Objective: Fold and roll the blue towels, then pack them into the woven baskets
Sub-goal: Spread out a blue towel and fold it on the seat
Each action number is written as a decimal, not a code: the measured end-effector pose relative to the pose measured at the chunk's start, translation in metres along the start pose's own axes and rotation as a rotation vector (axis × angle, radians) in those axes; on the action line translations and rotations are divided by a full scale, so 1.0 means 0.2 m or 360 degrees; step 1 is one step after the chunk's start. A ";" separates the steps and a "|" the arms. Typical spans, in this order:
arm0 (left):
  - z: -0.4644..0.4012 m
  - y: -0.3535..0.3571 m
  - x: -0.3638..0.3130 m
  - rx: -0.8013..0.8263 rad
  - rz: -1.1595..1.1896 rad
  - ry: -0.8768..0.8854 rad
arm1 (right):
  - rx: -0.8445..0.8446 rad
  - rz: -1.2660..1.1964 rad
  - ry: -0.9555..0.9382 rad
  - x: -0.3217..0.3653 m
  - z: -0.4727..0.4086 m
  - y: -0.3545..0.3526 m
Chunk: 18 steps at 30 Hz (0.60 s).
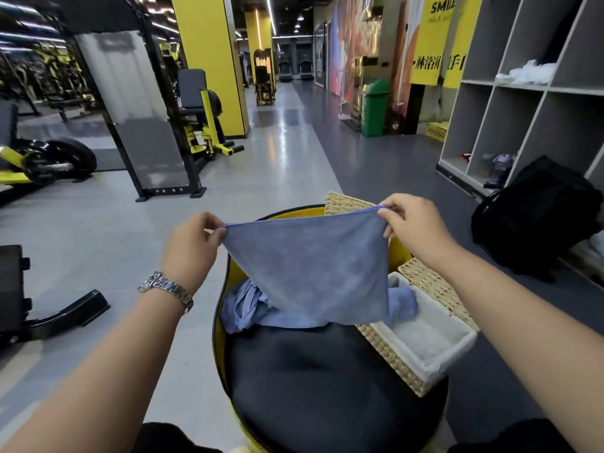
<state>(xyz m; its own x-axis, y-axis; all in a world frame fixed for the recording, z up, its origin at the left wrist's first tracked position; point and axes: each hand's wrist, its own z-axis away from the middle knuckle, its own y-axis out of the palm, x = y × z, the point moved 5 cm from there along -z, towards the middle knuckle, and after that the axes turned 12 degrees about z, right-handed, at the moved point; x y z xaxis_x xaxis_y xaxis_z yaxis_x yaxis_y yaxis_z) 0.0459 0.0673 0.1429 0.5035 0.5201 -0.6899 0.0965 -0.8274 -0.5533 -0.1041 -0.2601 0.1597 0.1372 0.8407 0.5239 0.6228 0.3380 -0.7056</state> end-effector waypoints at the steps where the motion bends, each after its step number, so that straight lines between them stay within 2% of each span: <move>1: 0.01 0.00 0.00 0.0006 0.0007 0.0005 | -0.0011 0.0025 -0.0007 0.00 0.01 0.00; 7: 0.00 0.05 0.07 0.0052 0.0071 -0.0022 | -0.0063 0.0071 -0.0023 -0.02 0.02 0.04; 12: -0.02 0.10 0.13 0.0055 0.0299 -0.0102 | 0.0075 0.0097 0.0022 -0.05 0.01 0.11; 18: -0.02 0.04 0.05 -0.0077 0.0263 0.0029 | -0.0016 -0.0094 0.0003 -0.04 -0.02 0.07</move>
<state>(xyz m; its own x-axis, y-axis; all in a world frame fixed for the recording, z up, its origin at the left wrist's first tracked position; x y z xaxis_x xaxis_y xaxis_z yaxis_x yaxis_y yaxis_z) 0.0548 0.0653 0.1338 0.5316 0.3725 -0.7607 0.0523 -0.9108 -0.4095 -0.0927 -0.2636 0.1476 0.1013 0.8186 0.5654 0.6374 0.3830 -0.6686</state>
